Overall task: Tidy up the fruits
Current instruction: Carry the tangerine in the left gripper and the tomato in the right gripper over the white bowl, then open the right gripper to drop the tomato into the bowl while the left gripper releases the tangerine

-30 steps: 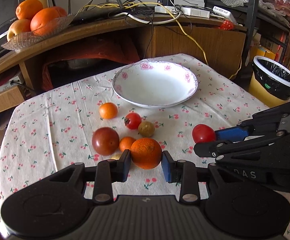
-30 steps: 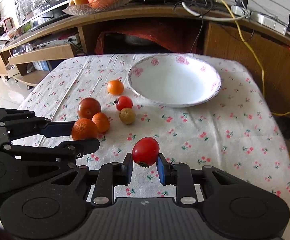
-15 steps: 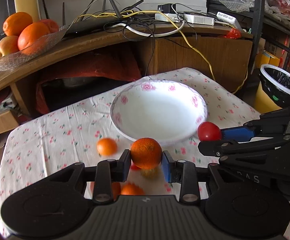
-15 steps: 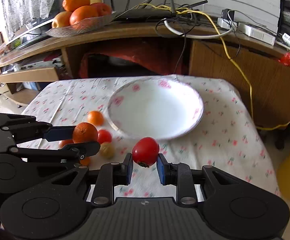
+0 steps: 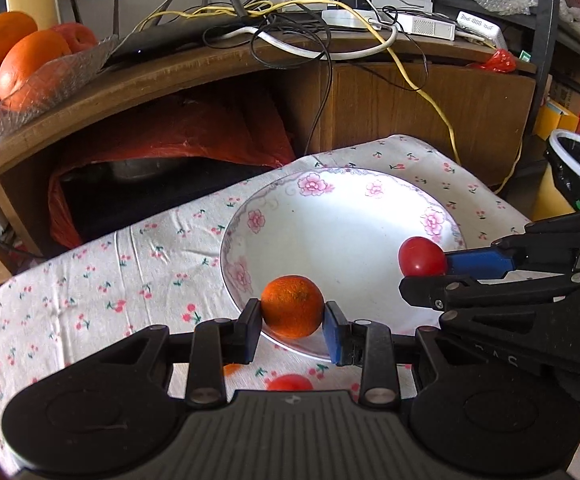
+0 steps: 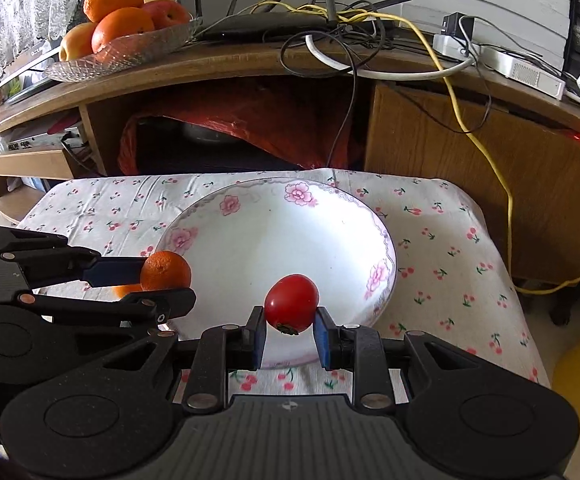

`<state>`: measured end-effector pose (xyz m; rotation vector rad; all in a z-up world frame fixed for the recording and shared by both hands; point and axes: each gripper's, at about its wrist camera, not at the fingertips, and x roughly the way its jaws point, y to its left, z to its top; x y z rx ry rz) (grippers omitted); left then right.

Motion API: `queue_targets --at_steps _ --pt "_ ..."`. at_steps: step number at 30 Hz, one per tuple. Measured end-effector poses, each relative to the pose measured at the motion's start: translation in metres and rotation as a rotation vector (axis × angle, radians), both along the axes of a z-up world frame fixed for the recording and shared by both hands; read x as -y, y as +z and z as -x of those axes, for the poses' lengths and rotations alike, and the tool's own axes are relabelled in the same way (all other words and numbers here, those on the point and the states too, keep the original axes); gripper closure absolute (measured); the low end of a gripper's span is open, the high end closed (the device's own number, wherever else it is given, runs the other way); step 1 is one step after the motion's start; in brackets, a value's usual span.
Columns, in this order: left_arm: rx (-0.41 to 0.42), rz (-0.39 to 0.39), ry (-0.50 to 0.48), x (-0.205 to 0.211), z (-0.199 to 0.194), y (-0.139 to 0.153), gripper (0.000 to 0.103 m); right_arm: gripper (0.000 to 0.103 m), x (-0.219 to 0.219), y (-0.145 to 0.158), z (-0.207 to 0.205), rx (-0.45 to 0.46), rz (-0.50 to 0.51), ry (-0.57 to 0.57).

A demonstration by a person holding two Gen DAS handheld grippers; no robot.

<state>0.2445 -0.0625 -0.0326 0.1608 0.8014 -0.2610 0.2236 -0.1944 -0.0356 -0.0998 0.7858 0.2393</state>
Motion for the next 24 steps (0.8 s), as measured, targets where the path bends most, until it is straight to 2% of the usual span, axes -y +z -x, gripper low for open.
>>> queue_targets --at_steps 24 --pt "0.002 0.001 0.010 -0.0004 -0.0060 0.0014 0.059 0.074 0.0017 -0.0049 -0.0112 -0.002 -0.009 -0.012"
